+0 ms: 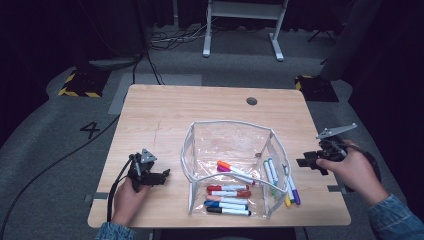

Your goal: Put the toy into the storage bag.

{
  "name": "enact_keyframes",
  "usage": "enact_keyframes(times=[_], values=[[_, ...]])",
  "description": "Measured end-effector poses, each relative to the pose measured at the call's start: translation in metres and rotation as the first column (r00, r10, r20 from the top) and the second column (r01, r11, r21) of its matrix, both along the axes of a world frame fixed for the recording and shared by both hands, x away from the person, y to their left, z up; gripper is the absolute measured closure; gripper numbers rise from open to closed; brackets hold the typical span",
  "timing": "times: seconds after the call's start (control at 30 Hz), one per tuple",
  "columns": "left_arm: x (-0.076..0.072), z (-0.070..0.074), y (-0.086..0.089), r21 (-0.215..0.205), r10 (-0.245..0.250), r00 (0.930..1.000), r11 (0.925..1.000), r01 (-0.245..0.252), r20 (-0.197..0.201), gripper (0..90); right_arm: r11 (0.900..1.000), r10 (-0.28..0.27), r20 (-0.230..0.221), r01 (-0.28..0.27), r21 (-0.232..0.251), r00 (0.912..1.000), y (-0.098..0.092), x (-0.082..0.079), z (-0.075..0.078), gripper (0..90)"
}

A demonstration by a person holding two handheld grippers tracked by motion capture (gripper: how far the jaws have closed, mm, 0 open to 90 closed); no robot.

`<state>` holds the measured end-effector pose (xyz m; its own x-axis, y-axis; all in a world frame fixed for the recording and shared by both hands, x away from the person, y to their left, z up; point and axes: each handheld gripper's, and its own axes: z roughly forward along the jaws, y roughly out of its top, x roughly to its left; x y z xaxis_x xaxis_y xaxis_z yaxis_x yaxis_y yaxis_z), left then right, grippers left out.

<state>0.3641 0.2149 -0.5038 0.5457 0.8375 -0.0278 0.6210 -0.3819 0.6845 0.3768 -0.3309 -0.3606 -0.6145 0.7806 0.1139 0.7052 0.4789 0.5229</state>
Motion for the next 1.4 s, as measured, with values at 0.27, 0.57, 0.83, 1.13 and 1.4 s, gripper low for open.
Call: enact_keyframes(times=[0.27,0.57,0.83,1.13,1.4], values=[[0.000,0.000,0.000,0.000,0.000,1.0000,1.0000,0.000,0.000,14.8,0.998,-0.028,-0.094,0.023,-0.056,0.9952,-0.003,0.007,-0.069,55.9],[0.000,0.000,0.000,0.000,0.000,1.0000,1.0000,0.000,0.000,14.8,0.992,-0.057,-0.150,0.039,-0.119,0.9871,-0.005,0.010,-0.102,64.9],[0.000,0.000,0.000,0.000,0.000,1.0000,1.0000,0.000,0.000,14.8,0.984,-0.143,-0.152,0.124,-0.127,0.9780,-0.014,0.013,-0.094,76.8],[0.000,0.000,0.000,0.000,0.000,1.0000,1.0000,0.000,0.000,14.8,0.995,-0.101,-0.079,0.100,-0.017,0.9918,-0.015,0.006,-0.020,76.8],[0.000,0.000,0.000,0.000,0.000,1.0000,1.0000,0.000,0.000,14.8,0.999,-0.005,0.000,0.005,0.038,1.0000,-0.001,-0.007,0.049,76.9]])
